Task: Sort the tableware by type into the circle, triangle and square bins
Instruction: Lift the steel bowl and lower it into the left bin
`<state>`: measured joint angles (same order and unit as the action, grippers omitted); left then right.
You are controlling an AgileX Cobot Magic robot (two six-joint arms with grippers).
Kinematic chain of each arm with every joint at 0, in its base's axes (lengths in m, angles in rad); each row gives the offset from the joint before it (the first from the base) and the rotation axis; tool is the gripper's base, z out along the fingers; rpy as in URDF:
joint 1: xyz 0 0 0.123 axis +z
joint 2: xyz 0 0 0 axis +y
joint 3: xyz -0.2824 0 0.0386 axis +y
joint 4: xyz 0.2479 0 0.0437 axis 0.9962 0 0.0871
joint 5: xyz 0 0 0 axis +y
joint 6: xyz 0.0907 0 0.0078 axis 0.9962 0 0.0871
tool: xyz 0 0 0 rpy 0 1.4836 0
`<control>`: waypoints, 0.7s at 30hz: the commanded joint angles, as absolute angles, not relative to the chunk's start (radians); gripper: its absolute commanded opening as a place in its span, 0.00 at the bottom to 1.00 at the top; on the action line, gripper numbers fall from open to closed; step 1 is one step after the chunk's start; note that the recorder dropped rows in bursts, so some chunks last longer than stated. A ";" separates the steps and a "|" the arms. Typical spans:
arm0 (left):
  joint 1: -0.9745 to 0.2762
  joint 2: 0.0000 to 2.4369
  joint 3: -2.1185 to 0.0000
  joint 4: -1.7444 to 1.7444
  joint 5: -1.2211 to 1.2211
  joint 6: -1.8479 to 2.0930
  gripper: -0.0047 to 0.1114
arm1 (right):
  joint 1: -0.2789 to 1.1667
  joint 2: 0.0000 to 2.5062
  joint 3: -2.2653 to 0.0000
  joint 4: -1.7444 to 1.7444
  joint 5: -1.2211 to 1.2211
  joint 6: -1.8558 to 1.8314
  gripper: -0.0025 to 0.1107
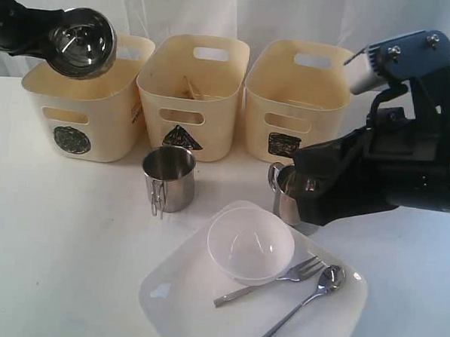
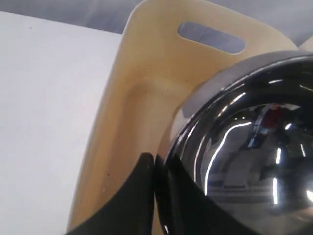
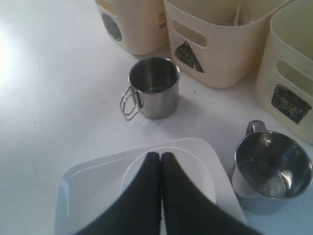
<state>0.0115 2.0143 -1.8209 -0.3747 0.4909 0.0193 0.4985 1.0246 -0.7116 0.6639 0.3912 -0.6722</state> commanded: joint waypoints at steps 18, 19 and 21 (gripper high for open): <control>0.009 2.052 -1.869 -0.391 0.597 0.026 0.33 | 0.498 1.017 -0.706 0.650 0.382 -0.675 0.02; 0.009 2.052 -1.869 -0.393 0.599 0.026 0.36 | 0.498 1.017 -0.706 0.650 0.382 -0.675 0.02; 0.009 2.052 -1.869 -0.395 0.603 0.021 0.38 | 0.498 1.017 -0.706 0.650 0.382 -0.675 0.02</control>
<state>0.0115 2.0580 -1.8636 -0.3754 0.5859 0.0235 0.4985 1.0246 -0.7116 0.6517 0.3883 -0.6722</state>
